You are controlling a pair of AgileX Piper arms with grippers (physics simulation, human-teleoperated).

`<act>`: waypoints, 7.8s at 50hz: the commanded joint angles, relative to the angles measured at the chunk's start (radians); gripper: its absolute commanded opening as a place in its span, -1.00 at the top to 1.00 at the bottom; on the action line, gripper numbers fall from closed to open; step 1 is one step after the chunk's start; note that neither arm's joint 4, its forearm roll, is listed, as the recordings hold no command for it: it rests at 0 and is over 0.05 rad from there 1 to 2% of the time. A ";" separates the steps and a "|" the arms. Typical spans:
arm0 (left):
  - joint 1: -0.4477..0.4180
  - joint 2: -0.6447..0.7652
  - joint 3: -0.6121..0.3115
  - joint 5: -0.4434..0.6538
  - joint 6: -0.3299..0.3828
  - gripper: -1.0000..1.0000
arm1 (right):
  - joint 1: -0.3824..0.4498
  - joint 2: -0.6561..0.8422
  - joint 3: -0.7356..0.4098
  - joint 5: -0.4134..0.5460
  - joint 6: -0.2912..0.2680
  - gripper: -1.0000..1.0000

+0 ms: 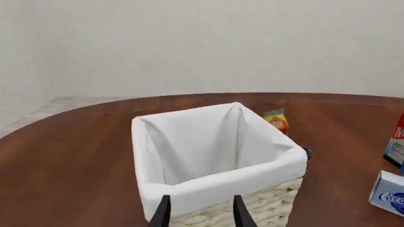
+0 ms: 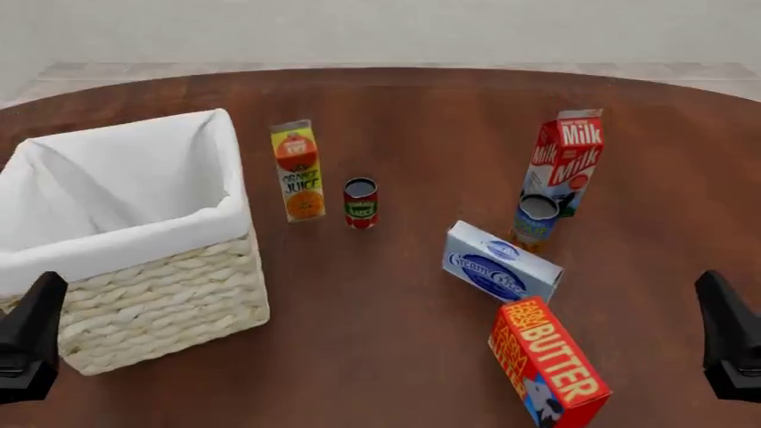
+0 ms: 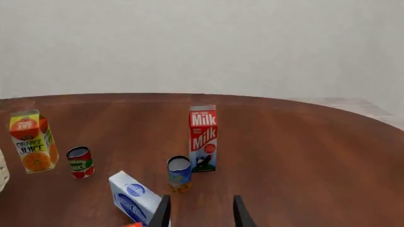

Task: Pick up the alphabet soup and the tomato sauce, and put them in the basket.

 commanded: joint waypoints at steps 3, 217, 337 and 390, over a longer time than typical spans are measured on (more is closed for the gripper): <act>0.000 0.000 0.000 0.000 0.000 -1.00 | 0.001 0.004 0.000 0.000 0.009 -1.00; 0.000 0.000 0.000 0.000 0.000 -1.00 | 0.203 1.337 -1.105 0.455 -0.102 -1.00; 0.000 0.000 0.000 0.000 0.000 -1.00 | 0.121 1.670 -1.036 0.247 -0.087 -1.00; 0.000 0.000 0.000 0.000 0.000 -1.00 | 0.125 1.751 -1.020 0.188 -0.080 -1.00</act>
